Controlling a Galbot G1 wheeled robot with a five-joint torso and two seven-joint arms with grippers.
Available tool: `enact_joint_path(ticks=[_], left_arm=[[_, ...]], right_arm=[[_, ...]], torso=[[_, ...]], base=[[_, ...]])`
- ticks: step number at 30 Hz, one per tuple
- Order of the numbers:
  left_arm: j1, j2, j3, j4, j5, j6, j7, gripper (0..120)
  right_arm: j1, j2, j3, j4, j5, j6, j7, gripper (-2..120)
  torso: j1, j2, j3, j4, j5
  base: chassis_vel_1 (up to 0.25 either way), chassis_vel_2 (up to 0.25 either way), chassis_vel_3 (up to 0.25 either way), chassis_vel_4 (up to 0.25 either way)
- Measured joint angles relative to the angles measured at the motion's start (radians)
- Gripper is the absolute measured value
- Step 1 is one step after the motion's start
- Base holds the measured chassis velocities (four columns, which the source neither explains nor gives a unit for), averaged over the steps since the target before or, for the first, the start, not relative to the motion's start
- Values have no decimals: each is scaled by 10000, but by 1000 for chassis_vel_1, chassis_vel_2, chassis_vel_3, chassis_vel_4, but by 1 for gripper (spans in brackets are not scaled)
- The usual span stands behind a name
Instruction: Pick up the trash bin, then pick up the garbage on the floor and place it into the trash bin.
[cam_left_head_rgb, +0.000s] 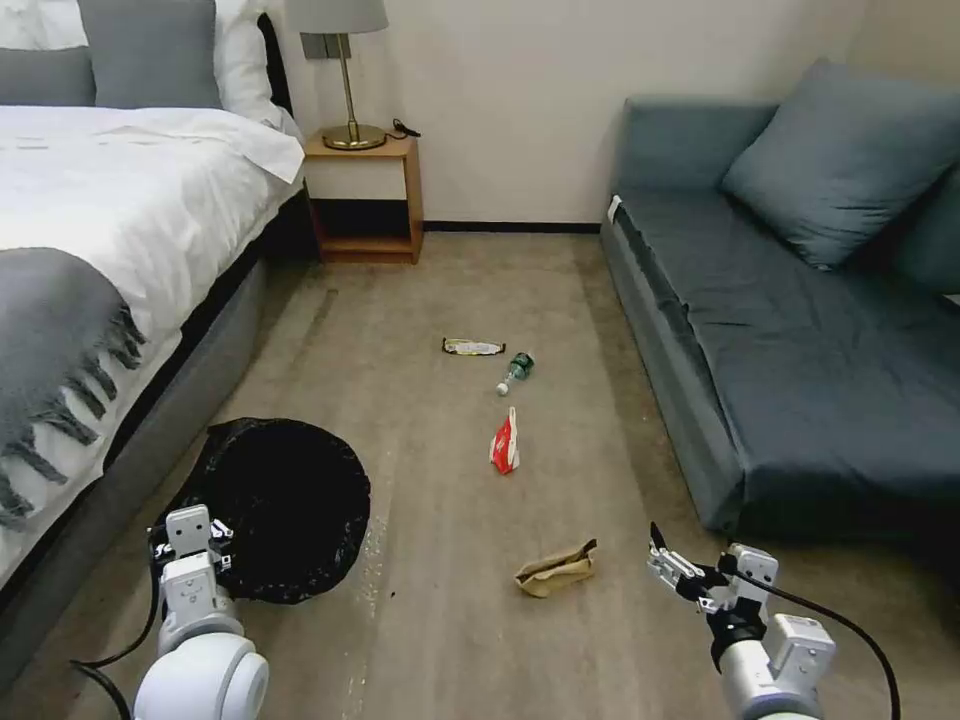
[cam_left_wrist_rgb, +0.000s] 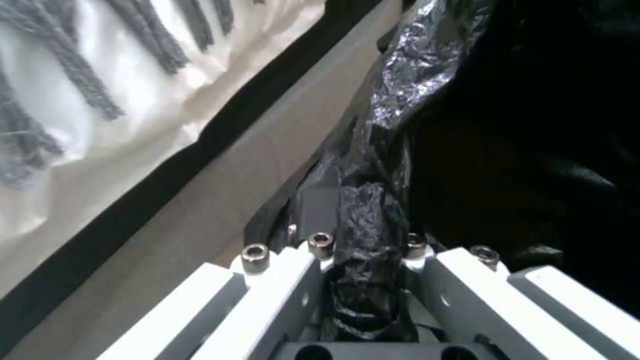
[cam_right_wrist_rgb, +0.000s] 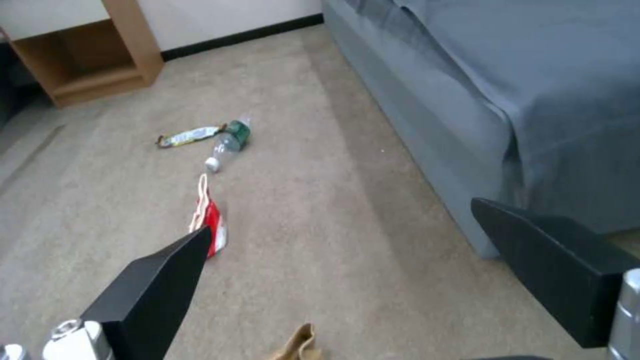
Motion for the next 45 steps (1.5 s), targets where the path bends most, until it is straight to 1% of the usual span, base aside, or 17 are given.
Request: enact_joint_path(ticks=[28,41,43,45], left_arm=[[-170,-4,4,203,-29,-14,11,1],[40,89,-128,124,-107,-113,57,1],[89,91,-122,96,-106,-148,67,1],[133,103,-116,97,-92,-186,85,1]], right_arm=[[34,-79,-71,-182,-127,-17,-48,100],[-23,-901,-96,-412,-314,-15,-113,100],[-27,-1302,-110,-486,-358,-25,-194,100],[2,-1882,-126,-639,-372,-92,-276,100]], torso=[[0,0,0,0,1],[0,0,0,0,2],[0,0,0,0,2],[0,0,0,-2,1]], base=[[-81,78,78,-77],[-76,75,78,-78],[-63,72,57,-65],[-66,52,56,-75]])
